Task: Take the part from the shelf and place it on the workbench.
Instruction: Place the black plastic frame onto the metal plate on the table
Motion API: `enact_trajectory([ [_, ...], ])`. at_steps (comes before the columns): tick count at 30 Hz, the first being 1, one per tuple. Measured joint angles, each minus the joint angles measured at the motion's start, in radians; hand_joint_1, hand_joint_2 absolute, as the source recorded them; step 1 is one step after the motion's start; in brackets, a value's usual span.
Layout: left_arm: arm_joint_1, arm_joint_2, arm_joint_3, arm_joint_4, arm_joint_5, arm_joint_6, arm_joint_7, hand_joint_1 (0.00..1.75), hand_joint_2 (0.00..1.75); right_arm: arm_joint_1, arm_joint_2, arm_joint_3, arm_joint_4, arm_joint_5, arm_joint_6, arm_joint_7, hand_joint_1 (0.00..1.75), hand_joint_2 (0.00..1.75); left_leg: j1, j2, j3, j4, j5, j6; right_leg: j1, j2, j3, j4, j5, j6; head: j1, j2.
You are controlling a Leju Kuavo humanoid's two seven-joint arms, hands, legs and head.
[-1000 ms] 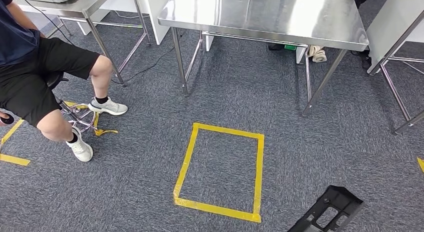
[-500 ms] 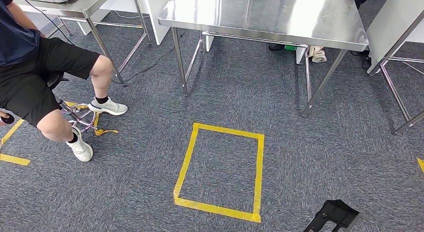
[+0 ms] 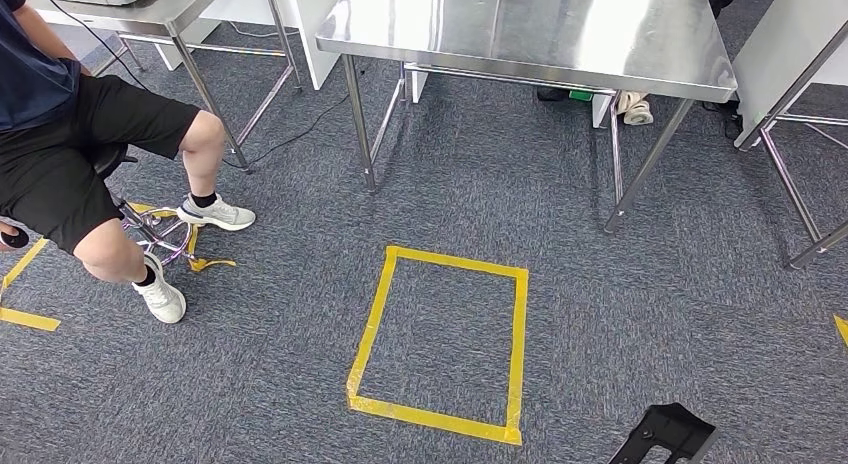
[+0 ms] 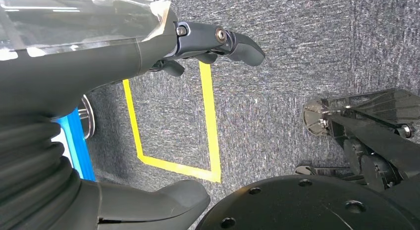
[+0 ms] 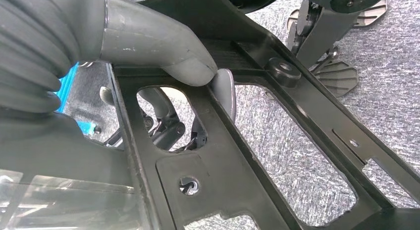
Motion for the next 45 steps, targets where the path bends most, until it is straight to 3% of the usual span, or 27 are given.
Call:
enact_trajectory([
  [39,-0.001,-0.001,0.0,-0.002,0.0,0.001,0.0,0.0,1.75,-0.001,0.0,0.001,0.0,0.0,0.0,0.0,1.75,1.75,0.0,0.0,0.0,0.0,0.0,0.0,0.0,0.0,0.0,0.0,0.0,0.0,0.0,0.0],
  [45,-0.069,-0.02,-0.002,-0.031,0.017,0.058,0.01,0.0,1.75,-0.042,-0.009,0.077,0.029,-0.003,-0.031,0.01,1.75,1.75,0.0,0.0,0.001,0.0,0.001,0.0,0.0,0.0,0.001,0.0,0.001,-0.001,0.0,0.0],
])
